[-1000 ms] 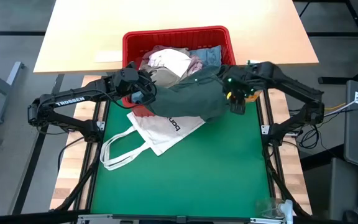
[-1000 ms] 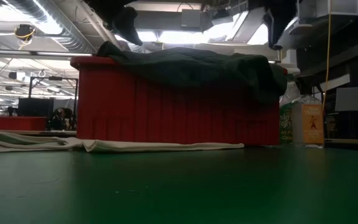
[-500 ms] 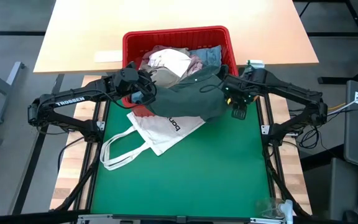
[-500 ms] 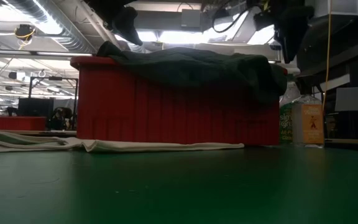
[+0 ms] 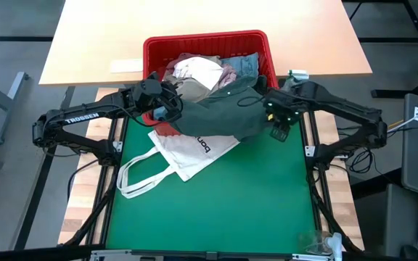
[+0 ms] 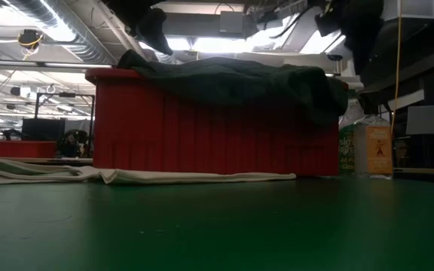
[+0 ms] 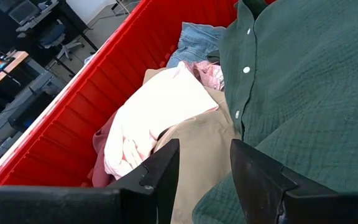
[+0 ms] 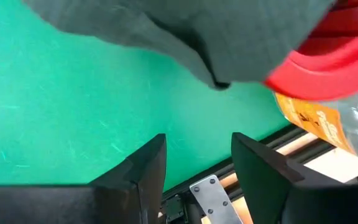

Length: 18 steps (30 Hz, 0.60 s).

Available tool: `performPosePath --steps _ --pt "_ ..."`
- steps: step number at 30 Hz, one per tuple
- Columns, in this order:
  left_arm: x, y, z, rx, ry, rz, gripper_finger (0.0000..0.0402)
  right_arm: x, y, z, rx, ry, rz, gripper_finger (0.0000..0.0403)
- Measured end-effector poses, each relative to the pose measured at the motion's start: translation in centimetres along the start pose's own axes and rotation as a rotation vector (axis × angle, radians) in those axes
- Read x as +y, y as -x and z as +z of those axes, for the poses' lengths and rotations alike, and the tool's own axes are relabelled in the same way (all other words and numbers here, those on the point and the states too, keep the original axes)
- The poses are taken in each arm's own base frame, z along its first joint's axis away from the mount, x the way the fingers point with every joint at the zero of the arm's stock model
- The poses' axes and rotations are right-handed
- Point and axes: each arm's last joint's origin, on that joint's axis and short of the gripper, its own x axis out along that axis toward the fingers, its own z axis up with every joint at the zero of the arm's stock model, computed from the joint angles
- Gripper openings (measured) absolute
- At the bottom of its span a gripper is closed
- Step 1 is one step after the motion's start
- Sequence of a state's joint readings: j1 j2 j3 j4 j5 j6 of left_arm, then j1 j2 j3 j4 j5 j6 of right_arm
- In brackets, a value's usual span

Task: Fold laundry
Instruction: Fold the green shirt

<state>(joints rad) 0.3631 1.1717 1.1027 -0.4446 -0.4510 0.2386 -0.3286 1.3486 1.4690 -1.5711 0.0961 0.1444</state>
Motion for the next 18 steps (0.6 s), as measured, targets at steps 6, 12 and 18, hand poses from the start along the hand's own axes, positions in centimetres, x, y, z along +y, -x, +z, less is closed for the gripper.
performPosePath --steps 6,12,18 --pt "0.0 0.0 0.0 0.0 0.0 0.0 0.0137 -0.8 2.4 -3.5 -0.147 -0.179 0.007 0.0182" --pt "0.0 0.0 0.0 0.0 0.0 0.0 0.0137 -1.1 0.1 -6.5 -0.251 -0.298 0.014 0.0182" --pt "0.0 0.0 0.0 0.0 0.0 0.0 0.0137 -1.0 -2.7 -7.5 -0.454 -0.352 0.084 0.0182"
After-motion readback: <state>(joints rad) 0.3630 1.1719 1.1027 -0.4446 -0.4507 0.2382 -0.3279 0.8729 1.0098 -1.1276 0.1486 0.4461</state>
